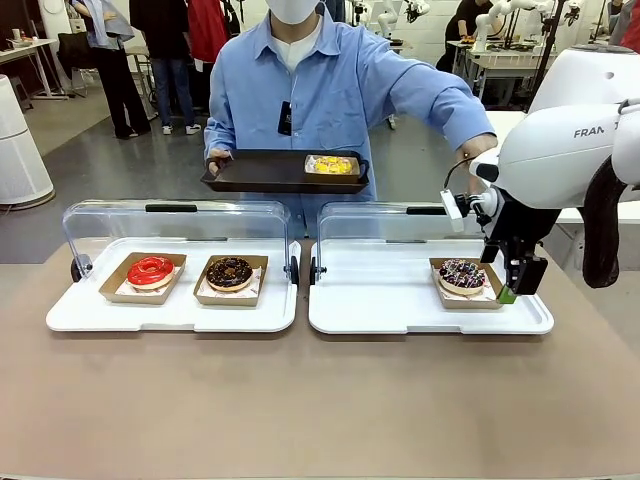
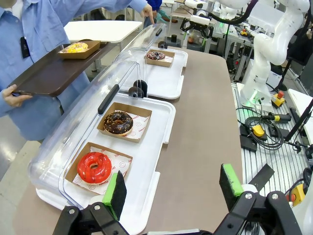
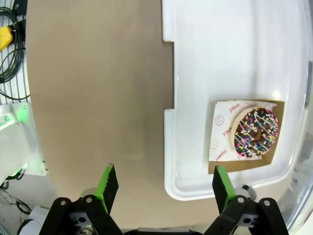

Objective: Provide the desired donut to the person.
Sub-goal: Pick up and lift the Paper togo box containing the Donut pointed at by the person.

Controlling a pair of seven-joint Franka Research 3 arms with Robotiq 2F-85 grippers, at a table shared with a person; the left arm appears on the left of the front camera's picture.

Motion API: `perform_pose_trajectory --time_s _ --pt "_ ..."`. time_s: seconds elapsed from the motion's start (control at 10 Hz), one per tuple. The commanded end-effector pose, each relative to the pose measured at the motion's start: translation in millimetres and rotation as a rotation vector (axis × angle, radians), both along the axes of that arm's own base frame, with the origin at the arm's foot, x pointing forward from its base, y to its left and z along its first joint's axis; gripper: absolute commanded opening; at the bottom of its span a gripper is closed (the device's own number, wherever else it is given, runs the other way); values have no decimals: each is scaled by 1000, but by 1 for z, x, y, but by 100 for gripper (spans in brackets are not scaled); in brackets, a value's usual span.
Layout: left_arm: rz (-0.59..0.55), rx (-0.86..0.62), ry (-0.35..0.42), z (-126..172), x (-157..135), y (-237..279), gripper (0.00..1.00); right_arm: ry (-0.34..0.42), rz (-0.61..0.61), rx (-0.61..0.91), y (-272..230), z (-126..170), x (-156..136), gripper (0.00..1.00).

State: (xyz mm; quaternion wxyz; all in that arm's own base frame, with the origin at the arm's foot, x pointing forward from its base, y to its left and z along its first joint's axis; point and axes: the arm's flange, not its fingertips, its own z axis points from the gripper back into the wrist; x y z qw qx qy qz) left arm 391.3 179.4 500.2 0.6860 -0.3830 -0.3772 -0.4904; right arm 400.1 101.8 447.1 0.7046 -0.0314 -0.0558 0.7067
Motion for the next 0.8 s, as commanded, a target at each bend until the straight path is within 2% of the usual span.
perform_pose_trajectory --time_s 0.0,0.4,0.6,0.7 --pt "-7 -15 -25 -1 -2 1 100 4 -8 -17 3 1 -1 100" --pt "-7 -15 -25 -1 -2 1 100 0 3 0 1 0 0 100" --pt "-7 -15 -25 -1 -2 1 100 26 -160 25 11 -21 18 100" --pt "-7 -15 -25 -1 -2 1 100 35 -178 6 17 -33 25 100"
